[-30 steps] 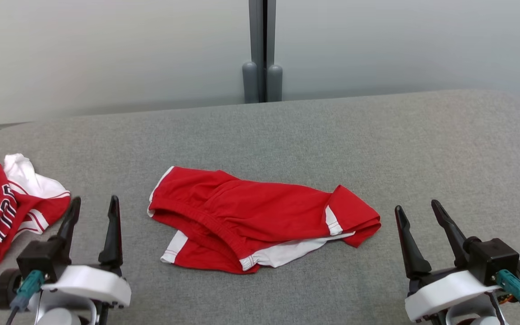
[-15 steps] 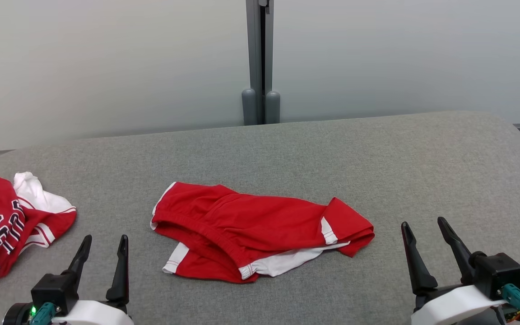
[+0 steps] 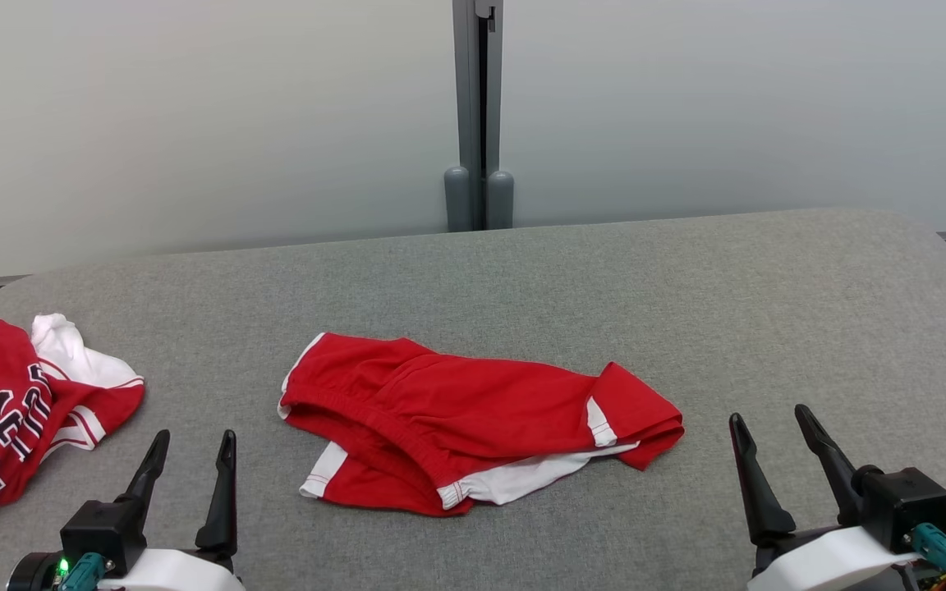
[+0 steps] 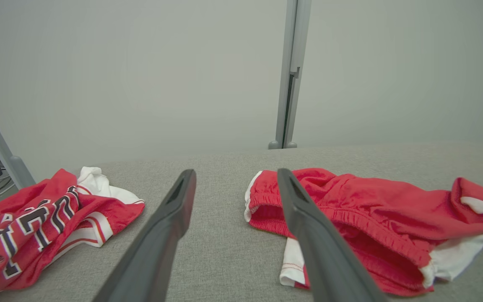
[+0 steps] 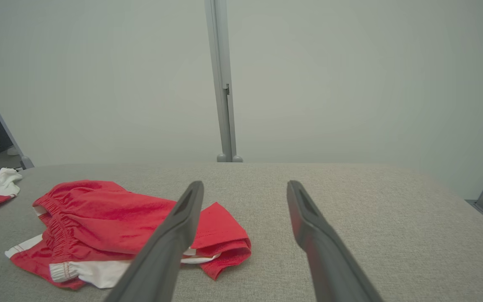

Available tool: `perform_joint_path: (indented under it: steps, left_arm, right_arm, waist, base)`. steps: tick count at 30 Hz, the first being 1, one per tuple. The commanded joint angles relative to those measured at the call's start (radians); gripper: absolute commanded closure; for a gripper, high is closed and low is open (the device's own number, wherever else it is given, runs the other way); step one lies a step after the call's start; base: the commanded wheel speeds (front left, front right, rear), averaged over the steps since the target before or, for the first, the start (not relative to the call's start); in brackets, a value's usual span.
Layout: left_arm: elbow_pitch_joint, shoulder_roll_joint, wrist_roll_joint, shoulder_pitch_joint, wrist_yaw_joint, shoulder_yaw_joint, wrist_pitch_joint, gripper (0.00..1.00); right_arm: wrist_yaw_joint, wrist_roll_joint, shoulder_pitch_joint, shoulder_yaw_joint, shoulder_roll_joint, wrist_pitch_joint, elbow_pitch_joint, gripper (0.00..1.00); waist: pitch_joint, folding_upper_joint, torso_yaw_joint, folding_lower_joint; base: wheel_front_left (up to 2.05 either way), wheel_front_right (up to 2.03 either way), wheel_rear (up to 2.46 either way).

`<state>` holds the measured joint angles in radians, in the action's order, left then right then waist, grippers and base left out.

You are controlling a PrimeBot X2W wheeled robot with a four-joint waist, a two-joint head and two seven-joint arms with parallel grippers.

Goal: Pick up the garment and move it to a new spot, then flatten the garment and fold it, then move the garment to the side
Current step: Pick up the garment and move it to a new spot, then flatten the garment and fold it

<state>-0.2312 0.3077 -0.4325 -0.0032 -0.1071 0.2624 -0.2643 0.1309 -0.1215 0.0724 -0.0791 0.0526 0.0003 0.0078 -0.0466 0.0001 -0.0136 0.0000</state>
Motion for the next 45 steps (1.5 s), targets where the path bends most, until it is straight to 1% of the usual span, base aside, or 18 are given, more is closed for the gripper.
perform_joint_path:
  steps: [1,6,11,16,21,25,26,33,34,35,36,37,38,42,45]
  left_arm:
    - [0.004,0.005,0.004,0.001,-0.009,-0.001,0.000,0.00]
    - [-0.003,0.005,0.012,-0.001,-0.016,0.003,0.000,0.00]
    - [-0.005,-0.003,0.013,-0.030,-0.007,0.019,0.004,0.00]
    - [0.004,-0.012,0.032,-0.069,0.003,0.051,0.013,0.00]
    - [0.017,-0.022,0.046,-0.116,0.013,0.071,0.013,0.00]
    - [0.027,-0.029,0.054,-0.156,0.023,0.081,0.009,0.00]
    - [0.031,-0.035,0.055,-0.171,0.027,0.086,0.007,0.00]
    - [0.032,-0.048,0.054,-0.201,0.036,0.083,0.002,0.00]
    - [0.030,-0.048,0.054,-0.201,0.037,0.081,0.001,0.00]
    - [0.029,-0.049,0.053,-0.203,0.039,0.080,0.001,0.00]
    - [0.028,-0.049,0.055,-0.206,0.039,0.078,0.000,0.00]
    - [0.027,-0.050,0.056,-0.208,0.041,0.077,0.000,0.00]
    - [0.027,-0.050,0.056,-0.209,0.042,0.077,0.000,0.00]
    - [0.032,-0.046,0.065,-0.213,0.042,0.069,-0.001,0.00]
    - [0.033,-0.045,0.070,-0.212,0.039,0.061,-0.001,0.00]
  right_arm:
    - [0.000,-0.002,0.002,-0.003,0.002,0.000,-0.003,0.00]
    - [0.000,-0.004,0.007,-0.004,0.001,0.006,0.006,0.00]
    - [0.000,0.003,0.002,-0.018,0.000,0.023,0.037,0.00]
    - [0.000,0.021,-0.015,-0.068,0.000,0.049,0.117,0.00]
    - [0.000,0.037,-0.056,-0.105,0.000,0.041,0.184,0.00]
    - [0.000,0.050,-0.116,-0.103,0.000,0.038,0.258,0.00]
    - [0.000,0.057,-0.152,-0.097,0.000,0.017,0.283,0.00]
    - [0.000,0.087,-0.227,-0.085,-0.001,-0.003,0.375,0.00]
    - [0.000,0.101,-0.235,-0.071,0.000,-0.004,0.384,0.11]
    - [0.000,0.106,-0.241,-0.066,0.001,-0.008,0.389,0.55]
    - [0.000,0.107,-0.246,-0.063,-0.001,-0.013,0.393,0.75]
    - [0.000,0.110,-0.250,-0.052,-0.001,-0.017,0.394,0.93]
    - [0.000,0.111,-0.253,-0.045,0.000,-0.021,0.395,1.00]
    - [0.000,0.102,-0.254,-0.022,0.000,-0.036,0.376,1.00]
    - [0.000,0.111,-0.244,0.013,0.000,-0.049,0.349,1.00]
  waist:
    - [0.001,-0.0001,0.001,0.0000]
    - [0.002,-0.0001,0.008,0.0000]
    - [0.017,-0.0001,0.030,0.0000]
    - [0.047,-0.0001,0.073,0.0000]
    - [0.096,-0.0001,0.111,0.0000]
    - [0.141,-0.0001,0.138,0.0000]
    - [0.156,-0.0001,0.147,0.0000]
    - [0.196,-0.0001,0.163,0.0000]
    - [0.199,-0.0001,0.163,0.0000]
    - [0.202,-0.0001,0.162,0.0000]
    - [0.205,-0.0001,0.161,0.0000]
    - [0.207,-0.0001,0.160,0.0000]
    - [0.209,-0.0001,0.159,0.0000]
    - [0.215,-0.0001,0.148,0.0000]
    - [0.216,-0.0001,0.139,0.0000]
  base:
    - [0.00,0.00,0.00]
    - [0.00,0.00,0.00]
    - [0.00,0.00,0.00]
    - [0.00,0.00,0.00]
    - [0.00,0.00,0.00]
    - [0.00,0.00,0.00]
    - [0.00,0.00,0.00]
    - [0.00,0.00,0.00]
    - [0.00,0.00,0.00]
    - [0.00,0.00,0.00]
    - [0.00,0.00,0.00]
    - [0.00,0.00,0.00]
    - [0.00,0.00,0.00]
    - [0.00,0.00,0.00]
    - [0.00,0.00,0.00]
